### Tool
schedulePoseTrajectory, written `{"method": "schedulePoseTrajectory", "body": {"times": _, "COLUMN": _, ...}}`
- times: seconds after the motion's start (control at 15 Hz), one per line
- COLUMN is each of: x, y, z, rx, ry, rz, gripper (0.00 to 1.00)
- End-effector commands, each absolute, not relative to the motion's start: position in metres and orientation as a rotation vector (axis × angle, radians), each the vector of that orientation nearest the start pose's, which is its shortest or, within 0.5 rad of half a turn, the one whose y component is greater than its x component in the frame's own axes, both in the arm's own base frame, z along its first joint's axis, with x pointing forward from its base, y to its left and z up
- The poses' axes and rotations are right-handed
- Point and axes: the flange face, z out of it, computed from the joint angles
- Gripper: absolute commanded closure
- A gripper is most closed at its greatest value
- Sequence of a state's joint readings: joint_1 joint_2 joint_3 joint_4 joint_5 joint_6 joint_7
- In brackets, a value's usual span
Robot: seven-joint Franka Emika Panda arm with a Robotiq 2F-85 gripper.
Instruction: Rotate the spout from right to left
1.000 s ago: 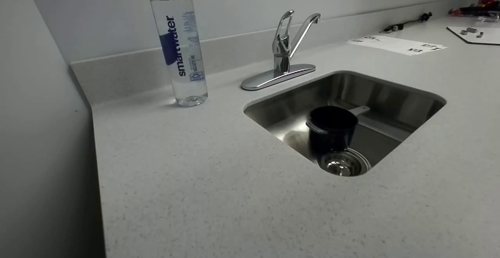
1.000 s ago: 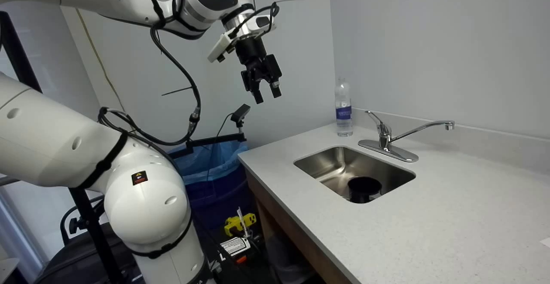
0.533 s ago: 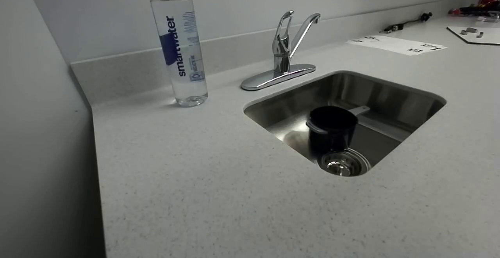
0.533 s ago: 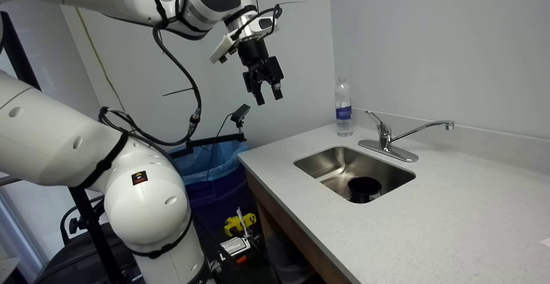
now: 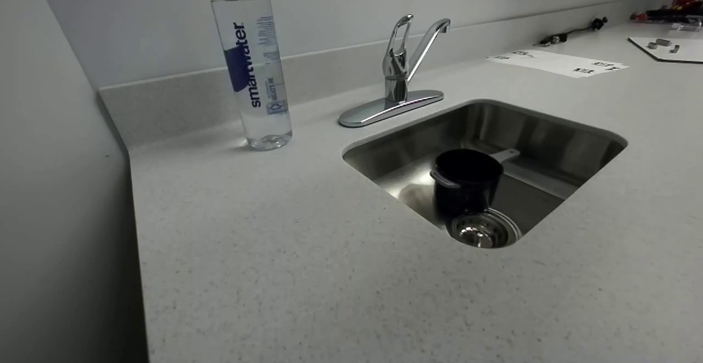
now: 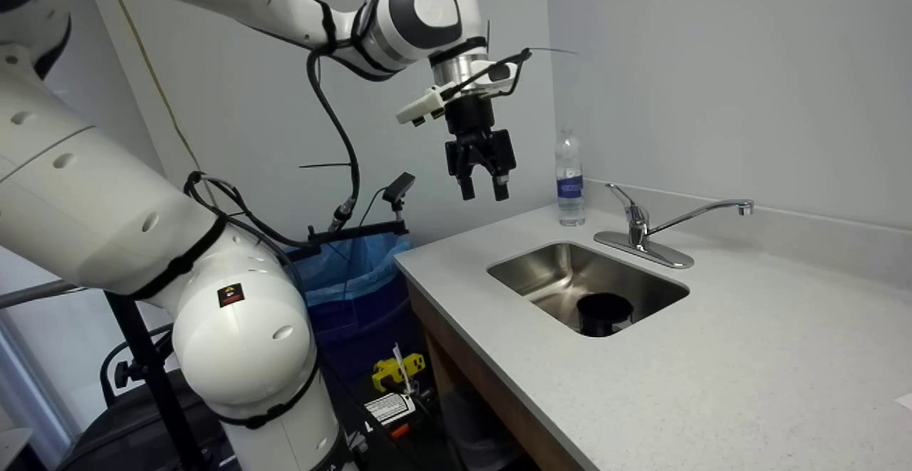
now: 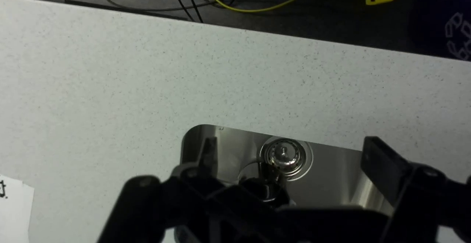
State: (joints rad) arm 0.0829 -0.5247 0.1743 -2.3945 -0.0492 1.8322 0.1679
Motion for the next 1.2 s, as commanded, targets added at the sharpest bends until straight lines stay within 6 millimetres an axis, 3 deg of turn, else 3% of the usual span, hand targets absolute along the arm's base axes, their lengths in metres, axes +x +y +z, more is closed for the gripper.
{"method": "schedulePoseTrajectory", "body": {"times": 0.0, "x": 0.420, "y": 0.071, "z": 0.471, "rx": -3.212, "ry": -0.125, "rz": 0.103, "gripper": 0.00}}
{"method": "schedulePoseTrajectory", "body": {"times": 0.4, "x": 0.482, "y": 0.045, "z": 0.437, "rx": -3.207, "ry": -0.027, "rz": 0.022, "gripper": 0.00}}
{"method": "schedulePoseTrajectory", "body": {"times": 0.8, "x": 0.532, "y": 0.029, "z": 0.435, "rx": -3.216, "ry": 0.072, "rz": -0.141, "gripper": 0.00}}
{"method": "schedulePoseTrajectory", "body": {"times": 1.0, "x": 0.546, "y": 0.016, "z": 0.441, "rx": -3.215, "ry": 0.149, "rz": -0.162, "gripper": 0.00}}
{"method": "schedulePoseTrajectory", "body": {"times": 1.07, "x": 0.532, "y": 0.023, "z": 0.435, "rx": -3.206, "ry": 0.100, "rz": -0.136, "gripper": 0.00}}
{"method": "schedulePoseTrajectory", "body": {"times": 1.13, "x": 0.536, "y": 0.020, "z": 0.436, "rx": -3.204, "ry": 0.116, "rz": -0.144, "gripper": 0.00}}
